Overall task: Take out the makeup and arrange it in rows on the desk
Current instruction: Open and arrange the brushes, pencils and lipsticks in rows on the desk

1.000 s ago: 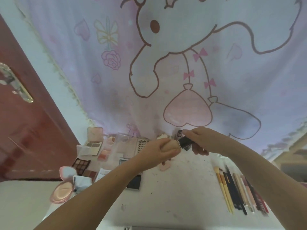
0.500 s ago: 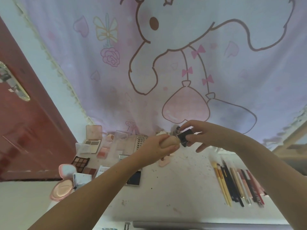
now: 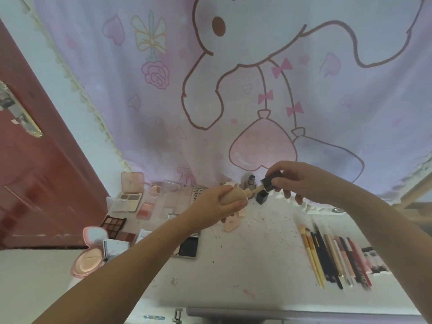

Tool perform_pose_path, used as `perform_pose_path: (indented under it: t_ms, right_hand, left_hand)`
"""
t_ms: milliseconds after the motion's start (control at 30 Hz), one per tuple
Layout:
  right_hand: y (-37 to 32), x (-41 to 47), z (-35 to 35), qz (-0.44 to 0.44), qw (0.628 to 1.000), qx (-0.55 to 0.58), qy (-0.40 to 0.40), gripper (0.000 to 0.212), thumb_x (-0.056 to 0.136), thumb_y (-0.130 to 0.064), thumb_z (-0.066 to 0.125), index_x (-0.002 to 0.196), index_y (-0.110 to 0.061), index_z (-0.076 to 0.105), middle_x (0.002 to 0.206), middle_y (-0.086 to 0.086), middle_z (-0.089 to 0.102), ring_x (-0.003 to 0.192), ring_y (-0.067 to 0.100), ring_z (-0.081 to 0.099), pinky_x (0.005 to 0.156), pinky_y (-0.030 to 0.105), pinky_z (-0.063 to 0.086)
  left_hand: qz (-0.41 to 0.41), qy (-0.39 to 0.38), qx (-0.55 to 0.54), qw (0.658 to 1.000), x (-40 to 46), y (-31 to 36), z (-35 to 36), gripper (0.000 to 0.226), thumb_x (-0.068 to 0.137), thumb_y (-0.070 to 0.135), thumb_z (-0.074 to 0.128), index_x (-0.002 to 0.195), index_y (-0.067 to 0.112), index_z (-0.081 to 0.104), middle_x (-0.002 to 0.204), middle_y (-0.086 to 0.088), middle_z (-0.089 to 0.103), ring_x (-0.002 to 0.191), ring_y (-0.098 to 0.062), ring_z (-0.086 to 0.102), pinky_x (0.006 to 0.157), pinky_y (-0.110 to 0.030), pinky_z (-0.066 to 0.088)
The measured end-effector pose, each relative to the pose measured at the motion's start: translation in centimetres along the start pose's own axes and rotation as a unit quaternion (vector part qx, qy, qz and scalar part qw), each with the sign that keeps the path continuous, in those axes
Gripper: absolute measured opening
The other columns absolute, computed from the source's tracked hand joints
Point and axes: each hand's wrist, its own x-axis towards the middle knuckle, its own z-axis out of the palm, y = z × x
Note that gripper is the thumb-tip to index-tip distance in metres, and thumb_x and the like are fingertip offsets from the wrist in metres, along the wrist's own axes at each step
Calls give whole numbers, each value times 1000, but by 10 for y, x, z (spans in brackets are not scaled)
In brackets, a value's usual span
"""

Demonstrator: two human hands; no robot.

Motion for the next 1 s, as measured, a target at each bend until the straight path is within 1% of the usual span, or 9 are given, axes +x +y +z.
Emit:
perform_pose_path:
  t_ms: [100, 200, 400, 500, 567, 667, 800, 933, 1000]
  right_hand:
    - [-4, 1, 3, -24, 999, -27, -3, 10, 94, -22, 52, 95, -31, 55, 59, -26, 60, 47, -4, 53, 45, 10, 42]
    - [-5, 5, 1, -30, 999, -22, 20, 10, 94, -22, 51, 100, -26, 58, 62, -19, 61, 49, -3, 53, 46, 11, 43]
    - [4, 4, -7, -26, 999, -9, 28, 9, 94, -23, 52, 97, -26, 59, 61, -8, 62, 48, 3, 55, 48, 16, 48]
    - [1, 5, -9, -41, 999, -17, 25, 10, 93, -25, 52, 92, -34, 58, 60, -13, 63, 46, 3, 54, 47, 14, 46]
    - [-1, 6, -11, -48, 998, -11, 36, 12, 92, -25, 52, 90, -36, 57, 62, -12, 63, 48, 3, 55, 46, 13, 46]
    - [1, 7, -12, -42, 998, 3, 48, 11, 93, -21, 52, 93, -29, 59, 64, -7, 61, 50, 4, 55, 46, 14, 45]
    - [5, 4, -11, -27, 999, 4, 39, 9, 94, -18, 52, 96, -23, 59, 59, -10, 60, 48, -1, 54, 45, 13, 46]
    - [6, 1, -13, -18, 999, 5, 40, 9, 94, -18, 52, 95, -24, 59, 62, -8, 58, 46, -1, 53, 44, 13, 46]
    - [7, 1, -14, -15, 999, 4, 45, 9, 94, -18, 52, 96, -23, 59, 61, -9, 57, 46, -1, 52, 44, 14, 47]
  left_hand:
    - [5, -4, -6, 1000, 1, 2, 4, 27, 78, 57, 62, 95, 36, 60, 73, 10, 66, 56, -5, 61, 58, -33, 56]
    - [11, -5, -10, 1000, 1, 4, 6, 22, 78, 57, 61, 94, 43, 56, 76, 8, 65, 56, -2, 59, 58, -30, 56]
    - [12, 12, -21, 1000, -2, 4, 1, 46, 74, 60, 61, 108, 29, 59, 85, 1, 66, 60, -5, 60, 60, -32, 56]
    - [13, 19, -17, 1000, 0, 3, 2, 38, 81, 47, 64, 110, 22, 59, 86, -1, 65, 60, -3, 58, 60, -30, 55]
    - [16, 16, -20, 1000, 1, 3, 3, 32, 82, 44, 65, 107, 24, 59, 86, -2, 64, 60, -3, 58, 59, -28, 55]
    - [15, 16, -23, 999, 2, 4, 3, 32, 82, 43, 65, 108, 26, 58, 85, -1, 65, 60, -3, 58, 60, -29, 55]
    - [17, 26, -21, 999, 3, 2, 2, 27, 84, 39, 66, 107, 28, 58, 82, 6, 63, 57, 1, 57, 57, -21, 53]
    - [6, 23, -13, 1000, 4, -3, 5, 36, 81, 45, 65, 108, 21, 60, 84, 2, 63, 61, -5, 59, 60, -27, 55]
    - [1, 18, -13, 1000, 5, -4, 6, 38, 77, 53, 64, 105, 30, 59, 86, 3, 63, 63, -4, 60, 61, -28, 57]
